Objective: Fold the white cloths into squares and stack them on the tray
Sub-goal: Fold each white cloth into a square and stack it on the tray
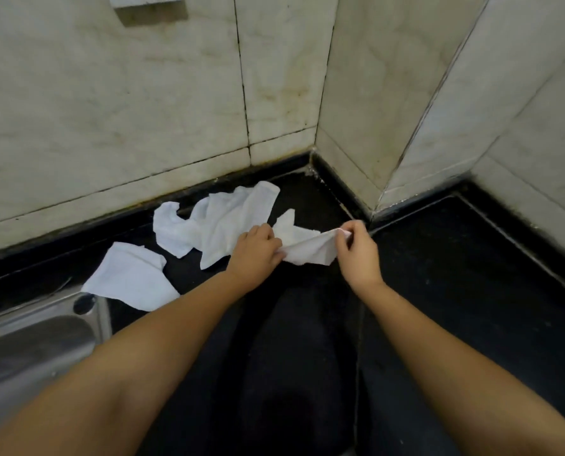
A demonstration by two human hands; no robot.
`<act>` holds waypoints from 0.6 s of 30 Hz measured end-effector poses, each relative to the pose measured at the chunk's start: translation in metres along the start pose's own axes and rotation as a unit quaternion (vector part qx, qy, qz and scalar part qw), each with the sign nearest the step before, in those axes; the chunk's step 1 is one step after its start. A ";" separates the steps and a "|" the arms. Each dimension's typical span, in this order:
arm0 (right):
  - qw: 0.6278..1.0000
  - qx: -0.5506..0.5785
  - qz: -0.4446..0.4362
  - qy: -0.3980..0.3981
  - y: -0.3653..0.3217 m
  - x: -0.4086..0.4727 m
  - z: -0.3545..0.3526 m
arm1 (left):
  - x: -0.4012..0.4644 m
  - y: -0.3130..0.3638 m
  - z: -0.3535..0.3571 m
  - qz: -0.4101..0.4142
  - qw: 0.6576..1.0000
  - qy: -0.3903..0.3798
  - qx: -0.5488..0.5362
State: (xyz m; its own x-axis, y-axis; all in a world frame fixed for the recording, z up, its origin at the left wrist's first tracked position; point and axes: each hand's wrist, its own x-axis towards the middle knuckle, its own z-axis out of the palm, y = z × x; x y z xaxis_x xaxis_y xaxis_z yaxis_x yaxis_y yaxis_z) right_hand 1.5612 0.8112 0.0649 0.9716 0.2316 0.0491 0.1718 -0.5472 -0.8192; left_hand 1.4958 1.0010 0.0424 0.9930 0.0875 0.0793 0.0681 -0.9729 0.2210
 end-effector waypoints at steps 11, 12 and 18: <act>0.990 0.102 0.035 0.093 -0.037 0.011 -0.062 | 0.000 -0.007 -0.065 -0.150 0.946 0.053 -0.281; 0.989 0.112 0.031 0.093 -0.040 0.013 -0.064 | 0.002 -0.006 -0.071 -0.156 0.939 0.053 -0.303; 0.988 0.153 0.011 0.032 -0.037 0.001 -0.071 | -0.018 -0.011 -0.081 -0.156 0.884 0.034 -0.439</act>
State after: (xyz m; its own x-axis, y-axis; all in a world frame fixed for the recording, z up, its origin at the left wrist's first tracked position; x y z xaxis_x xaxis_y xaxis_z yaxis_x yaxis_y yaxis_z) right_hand 1.5671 0.7741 0.1360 0.9845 0.1662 0.0564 0.1021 -0.2812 -0.9542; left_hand 1.4689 1.0271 0.1168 0.9294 0.3628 -0.0673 0.2065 -0.3601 0.9098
